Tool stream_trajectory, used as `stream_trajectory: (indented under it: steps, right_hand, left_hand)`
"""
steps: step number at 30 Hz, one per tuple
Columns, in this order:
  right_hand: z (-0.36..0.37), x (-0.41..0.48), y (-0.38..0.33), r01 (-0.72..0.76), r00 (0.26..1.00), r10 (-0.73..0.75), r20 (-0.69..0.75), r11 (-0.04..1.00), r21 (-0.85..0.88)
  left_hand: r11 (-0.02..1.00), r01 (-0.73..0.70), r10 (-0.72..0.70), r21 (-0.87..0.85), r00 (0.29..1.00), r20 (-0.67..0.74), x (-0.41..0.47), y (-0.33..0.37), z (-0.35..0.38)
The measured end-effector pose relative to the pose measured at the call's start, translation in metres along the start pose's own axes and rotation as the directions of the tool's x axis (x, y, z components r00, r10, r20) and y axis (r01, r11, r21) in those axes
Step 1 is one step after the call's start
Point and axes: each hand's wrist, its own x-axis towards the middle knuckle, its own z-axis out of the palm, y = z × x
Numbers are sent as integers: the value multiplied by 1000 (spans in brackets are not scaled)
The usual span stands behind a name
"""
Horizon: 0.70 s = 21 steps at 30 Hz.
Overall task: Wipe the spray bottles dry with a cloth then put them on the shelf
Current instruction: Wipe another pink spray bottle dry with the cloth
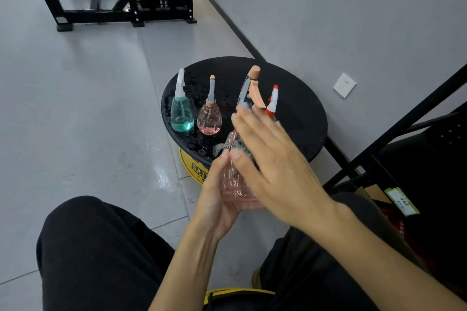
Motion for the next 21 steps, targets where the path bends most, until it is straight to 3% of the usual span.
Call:
stream_trajectory:
  steps: [4, 13, 21]
  right_hand:
    - [-2, 8, 5, -54, 998, 54, 23, 998, 16]
    - [9, -17, -12, 26, 1000, -26, -3, 999, -33]
    - [4, 13, 3, -48, 998, 50, -31, 997, 53]
  left_hand:
    - [1000, 3, -3, 0, 1000, -17, -2, 0, 1]
    - [994, -46, 47, -99, 999, 3, -1, 3, -2]
    - [999, 2, -2, 45, 1000, 0, -1, 3, -2]
